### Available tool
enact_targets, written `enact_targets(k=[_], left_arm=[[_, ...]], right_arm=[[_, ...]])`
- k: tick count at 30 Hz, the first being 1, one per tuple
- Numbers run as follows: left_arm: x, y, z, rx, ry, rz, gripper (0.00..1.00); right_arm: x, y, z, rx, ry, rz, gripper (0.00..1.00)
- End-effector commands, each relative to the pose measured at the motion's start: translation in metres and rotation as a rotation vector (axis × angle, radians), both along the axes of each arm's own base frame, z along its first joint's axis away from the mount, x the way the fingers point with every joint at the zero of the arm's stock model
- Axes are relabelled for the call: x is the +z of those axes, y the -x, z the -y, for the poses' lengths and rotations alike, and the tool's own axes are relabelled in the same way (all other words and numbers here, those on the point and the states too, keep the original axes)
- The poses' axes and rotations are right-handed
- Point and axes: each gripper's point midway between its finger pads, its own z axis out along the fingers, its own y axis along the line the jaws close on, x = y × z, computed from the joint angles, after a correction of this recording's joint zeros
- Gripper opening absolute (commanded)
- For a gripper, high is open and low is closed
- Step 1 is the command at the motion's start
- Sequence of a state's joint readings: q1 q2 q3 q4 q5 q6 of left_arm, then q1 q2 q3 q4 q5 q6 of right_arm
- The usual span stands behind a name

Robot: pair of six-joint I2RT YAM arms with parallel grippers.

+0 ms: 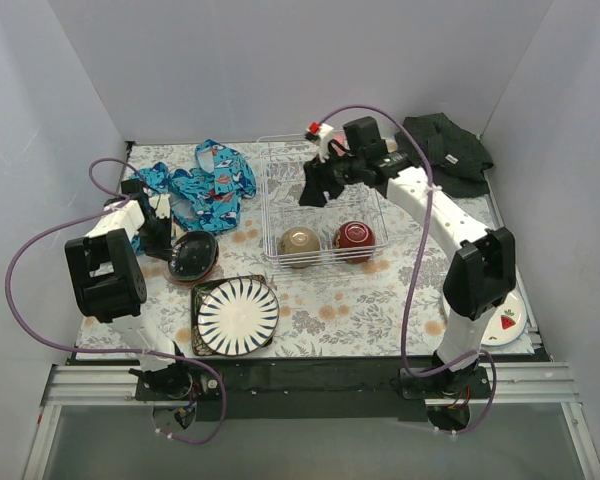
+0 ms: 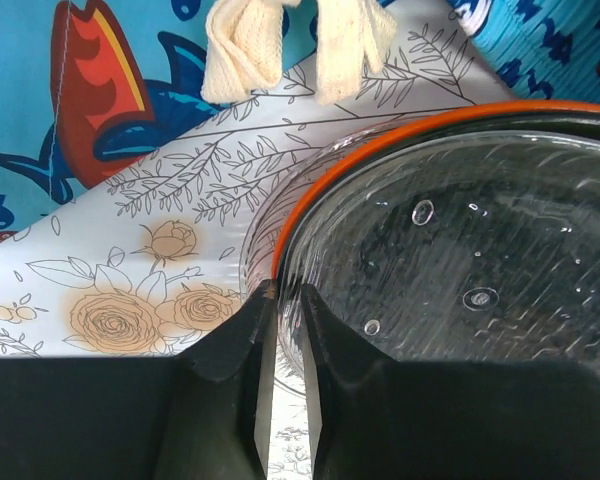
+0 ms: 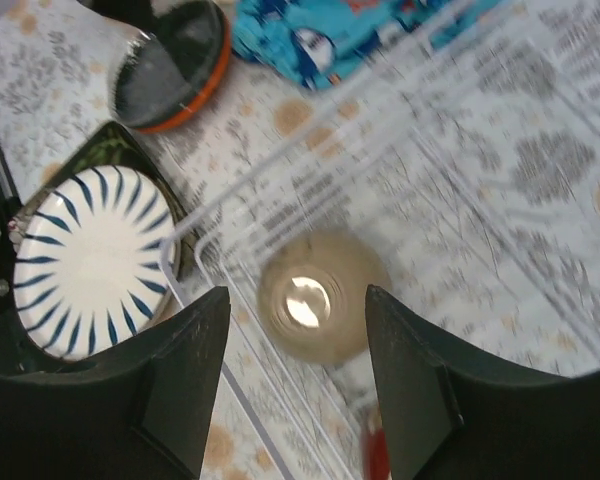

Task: Load the mixed dishes into the dish rack

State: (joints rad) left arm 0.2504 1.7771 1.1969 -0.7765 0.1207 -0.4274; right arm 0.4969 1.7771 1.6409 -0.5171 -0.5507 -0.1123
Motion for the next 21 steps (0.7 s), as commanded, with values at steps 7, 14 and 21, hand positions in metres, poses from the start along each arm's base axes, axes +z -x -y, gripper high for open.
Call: enact_targets(k=[7, 14, 21], left_arm=[[0.003, 0.009, 0.013, 0.028, 0.052, 0.012, 0.00], [0.006, 0.029, 0.027, 0.051, 0.105, 0.019, 0.00], [0.014, 0.039, 0.036, 0.069, 0.135, 0.044, 0.00]], right_arm=[[0.029, 0.012, -0.151, 0.161, -0.170, -0.027, 0.63], [-0.010, 0.033, -0.208, 0.149, -0.114, -0.039, 0.62], [-0.052, 0.044, -0.231, 0.134, -0.039, -0.055, 0.57]])
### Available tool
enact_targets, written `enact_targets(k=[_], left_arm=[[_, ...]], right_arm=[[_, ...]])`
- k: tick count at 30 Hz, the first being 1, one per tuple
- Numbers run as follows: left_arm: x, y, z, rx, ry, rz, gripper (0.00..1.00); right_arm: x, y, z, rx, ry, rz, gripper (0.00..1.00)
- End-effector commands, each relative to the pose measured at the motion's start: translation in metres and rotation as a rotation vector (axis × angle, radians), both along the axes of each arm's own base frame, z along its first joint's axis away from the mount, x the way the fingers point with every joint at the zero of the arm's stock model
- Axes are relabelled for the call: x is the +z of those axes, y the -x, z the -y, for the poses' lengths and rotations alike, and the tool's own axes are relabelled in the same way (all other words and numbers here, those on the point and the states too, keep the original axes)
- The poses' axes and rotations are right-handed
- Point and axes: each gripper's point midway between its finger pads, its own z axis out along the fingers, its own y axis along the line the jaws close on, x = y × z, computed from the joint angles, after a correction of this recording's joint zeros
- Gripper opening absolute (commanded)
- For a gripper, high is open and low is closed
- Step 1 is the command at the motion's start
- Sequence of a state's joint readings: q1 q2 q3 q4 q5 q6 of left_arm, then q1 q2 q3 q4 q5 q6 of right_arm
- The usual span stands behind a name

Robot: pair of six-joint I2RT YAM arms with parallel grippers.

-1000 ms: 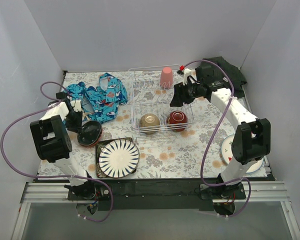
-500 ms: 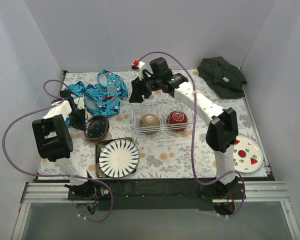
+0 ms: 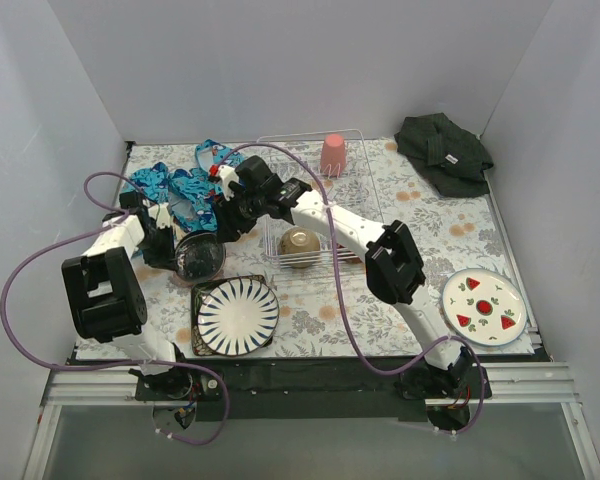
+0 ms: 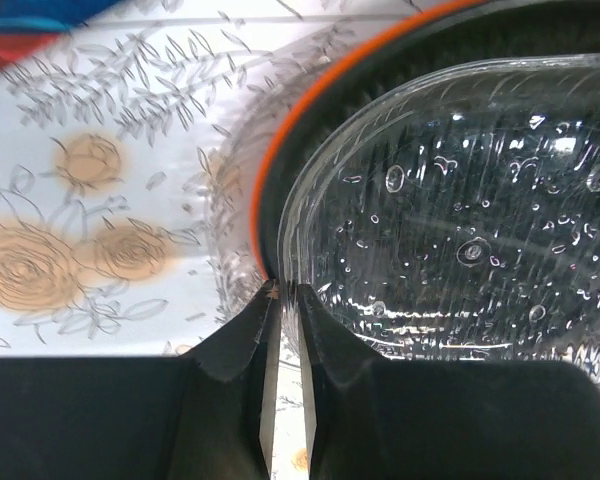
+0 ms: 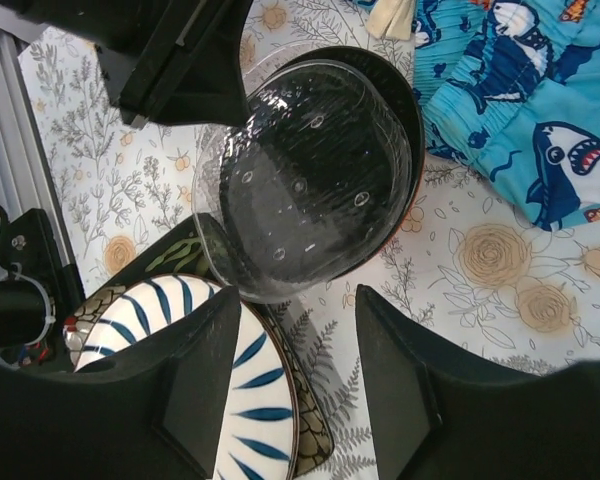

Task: Load the mixed dishes into the dish rack

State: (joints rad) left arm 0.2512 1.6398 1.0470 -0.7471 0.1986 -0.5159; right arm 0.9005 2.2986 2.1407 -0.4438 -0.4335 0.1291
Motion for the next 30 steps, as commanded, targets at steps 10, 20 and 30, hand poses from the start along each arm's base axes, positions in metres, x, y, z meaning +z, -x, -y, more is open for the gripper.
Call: enact_targets(k=[10, 20, 30], left_arm=[[0.006, 0.014, 0.019, 0.021, 0.076, 0.028, 0.00], [0.009, 0.010, 0.020, 0.023, 0.085, 0.047, 0.00], [0.038, -0.006, 0.020, 0.040, 0.093, 0.130, 0.15]], right_arm=[[-0.048, -0.024, -0.018, -0.100, 0.094, 0.076, 0.55], [-0.066, -0.009, -0.017, -0.070, 0.116, 0.019, 0.40], [-0.038, -0.010, -0.019, -0.075, 0.076, 0.058, 0.01]])
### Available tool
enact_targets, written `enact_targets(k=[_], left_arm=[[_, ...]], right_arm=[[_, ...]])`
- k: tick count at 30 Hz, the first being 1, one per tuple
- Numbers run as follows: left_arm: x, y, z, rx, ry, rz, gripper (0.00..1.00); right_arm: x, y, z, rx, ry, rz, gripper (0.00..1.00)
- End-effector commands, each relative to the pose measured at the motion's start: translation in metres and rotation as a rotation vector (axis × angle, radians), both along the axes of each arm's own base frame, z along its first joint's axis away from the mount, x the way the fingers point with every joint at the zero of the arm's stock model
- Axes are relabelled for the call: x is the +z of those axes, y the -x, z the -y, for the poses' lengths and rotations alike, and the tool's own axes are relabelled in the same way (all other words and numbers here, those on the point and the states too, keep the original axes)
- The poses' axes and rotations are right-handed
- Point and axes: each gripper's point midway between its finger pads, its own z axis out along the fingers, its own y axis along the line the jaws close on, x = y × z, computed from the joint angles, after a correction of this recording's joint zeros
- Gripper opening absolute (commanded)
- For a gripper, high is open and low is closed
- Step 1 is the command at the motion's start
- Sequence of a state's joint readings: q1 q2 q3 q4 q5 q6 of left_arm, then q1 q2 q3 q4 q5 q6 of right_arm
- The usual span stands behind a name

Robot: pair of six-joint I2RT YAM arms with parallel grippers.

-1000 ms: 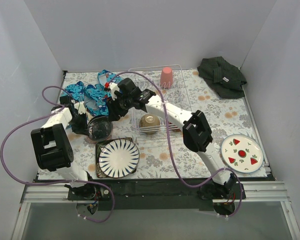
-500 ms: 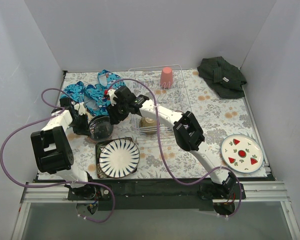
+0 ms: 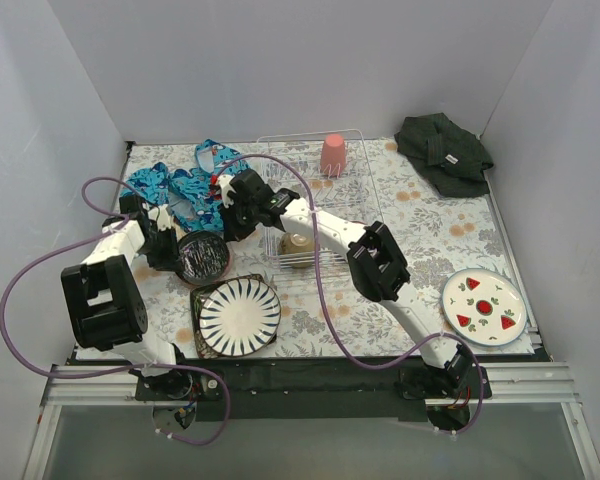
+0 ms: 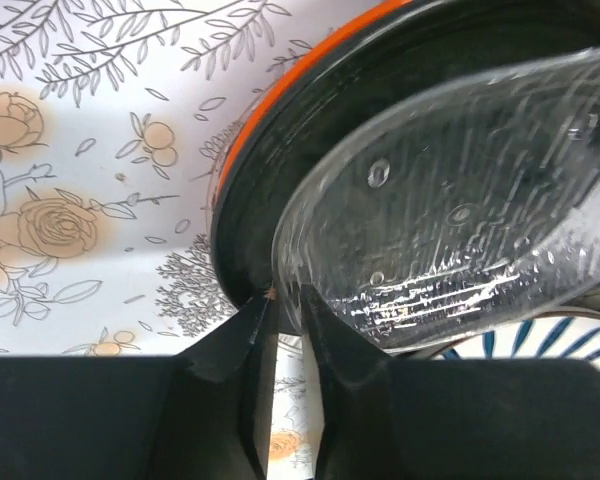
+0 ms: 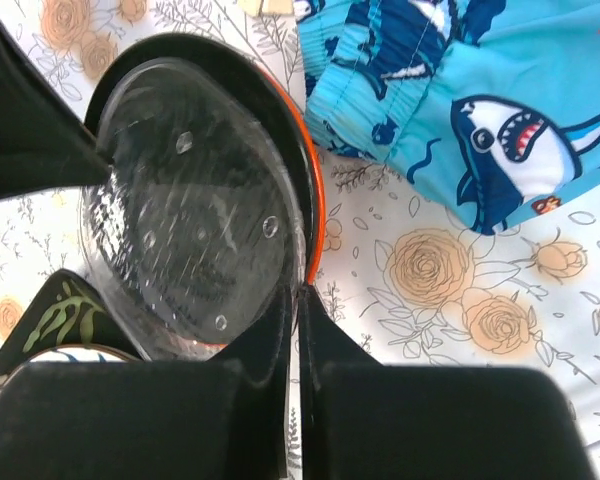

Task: Load the mixed dishes into the dish rack

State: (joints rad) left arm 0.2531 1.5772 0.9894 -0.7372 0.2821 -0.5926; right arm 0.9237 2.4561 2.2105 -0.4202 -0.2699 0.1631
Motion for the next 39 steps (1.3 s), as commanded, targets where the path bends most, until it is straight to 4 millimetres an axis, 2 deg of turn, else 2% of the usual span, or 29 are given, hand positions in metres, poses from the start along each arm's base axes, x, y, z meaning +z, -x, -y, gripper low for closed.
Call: enact_targets(k=[1, 2, 3, 5, 6, 9, 10, 11, 12, 13, 16, 19, 20, 21, 22, 23, 25, 26, 28, 29, 30, 31, 32, 34, 35, 36, 39], left_arm=[[0.037, -0.017, 0.001, -0.010, -0.005, 0.123, 0.21], [0.043, -0.019, 0.002, -0.013, -0.005, 0.136, 0.29], [0.061, -0.027, 0.005, -0.026, 0.011, 0.187, 0.42], [0.085, -0.034, 0.008, -0.042, 0.023, 0.251, 0.51], [0.116, -0.042, 0.014, -0.066, 0.045, 0.341, 0.56], [0.162, -0.049, 0.026, -0.121, 0.088, 0.452, 0.61], [0.191, -0.056, 0.034, -0.159, 0.119, 0.520, 0.61], [0.200, -0.056, 0.036, -0.166, 0.131, 0.535, 0.62], [0.211, -0.059, 0.039, -0.165, 0.147, 0.555, 0.62], [0.227, -0.064, 0.042, -0.177, 0.164, 0.592, 0.62], [0.255, -0.077, 0.044, -0.167, 0.192, 0.667, 0.62], [0.275, -0.088, 0.047, -0.148, 0.224, 0.719, 0.62], [0.284, -0.092, 0.047, -0.153, 0.229, 0.743, 0.62], [0.289, -0.095, 0.047, -0.152, 0.232, 0.757, 0.62], [0.296, -0.098, 0.047, -0.154, 0.235, 0.780, 0.62], [0.300, -0.100, 0.047, -0.154, 0.233, 0.798, 0.62], [0.310, -0.106, 0.045, -0.157, 0.218, 0.857, 0.62], [0.309, -0.108, 0.046, -0.151, 0.226, 0.861, 0.63], [0.309, -0.115, 0.044, -0.142, 0.226, 0.880, 0.63], [0.306, -0.117, 0.044, -0.129, 0.237, 0.871, 0.63], [0.297, -0.121, 0.042, -0.114, 0.247, 0.849, 0.63], [0.296, -0.124, 0.042, -0.111, 0.251, 0.853, 0.63], [0.292, -0.125, 0.042, -0.102, 0.261, 0.845, 0.63], [0.282, -0.129, 0.041, -0.082, 0.269, 0.827, 0.63], [0.279, -0.130, 0.040, -0.075, 0.271, 0.821, 0.63], [0.275, -0.131, 0.041, -0.071, 0.277, 0.811, 0.63], [0.273, -0.131, 0.041, -0.072, 0.280, 0.806, 0.63]], right_arm=[[0.045, 0.012, -0.004, 0.047, -0.047, 0.063, 0.01], [0.052, 0.011, -0.002, 0.046, -0.050, 0.079, 0.01], [0.061, 0.009, 0.001, 0.037, -0.055, 0.093, 0.01], [0.086, 0.008, 0.007, 0.029, -0.081, 0.125, 0.01], [0.095, 0.006, 0.009, 0.016, -0.086, 0.142, 0.01], [0.137, -0.001, 0.017, -0.002, -0.136, 0.212, 0.01], [0.154, -0.003, 0.019, -0.010, -0.158, 0.240, 0.01], [0.171, -0.008, 0.021, -0.024, -0.181, 0.272, 0.01], [0.179, -0.011, 0.023, -0.026, -0.190, 0.294, 0.01], [0.195, -0.013, 0.025, -0.027, -0.215, 0.326, 0.01], [0.226, -0.029, 0.038, -0.104, -0.226, 0.423, 0.01], [0.248, -0.058, 0.066, -0.240, -0.191, 0.520, 0.01], [0.252, -0.077, 0.085, -0.340, -0.153, 0.558, 0.01], [0.252, -0.086, 0.097, -0.392, -0.129, 0.574, 0.01], [0.264, -0.091, 0.111, -0.446, -0.125, 0.598, 0.01], [0.268, -0.107, 0.134, -0.513, -0.080, 0.649, 0.01], [0.277, -0.115, 0.162, -0.590, -0.047, 0.682, 0.01], [0.281, -0.125, 0.185, -0.661, -0.007, 0.711, 0.01], [0.288, -0.129, 0.215, -0.752, 0.042, 0.744, 0.01], [0.289, -0.135, 0.238, -0.837, 0.093, 0.767, 0.01], [0.298, -0.133, 0.255, -0.896, 0.107, 0.782, 0.01], [0.288, -0.133, 0.269, -0.944, 0.157, 0.782, 0.01], [0.287, -0.133, 0.292, -1.028, 0.209, 0.795, 0.01], [0.294, -0.127, 0.318, -1.103, 0.214, 0.797, 0.01], [0.279, -0.127, 0.335, -1.142, 0.279, 0.793, 0.01], [0.282, -0.123, 0.347, -1.167, 0.287, 0.799, 0.01], [0.269, -0.125, 0.373, -1.220, 0.352, 0.792, 0.01]])
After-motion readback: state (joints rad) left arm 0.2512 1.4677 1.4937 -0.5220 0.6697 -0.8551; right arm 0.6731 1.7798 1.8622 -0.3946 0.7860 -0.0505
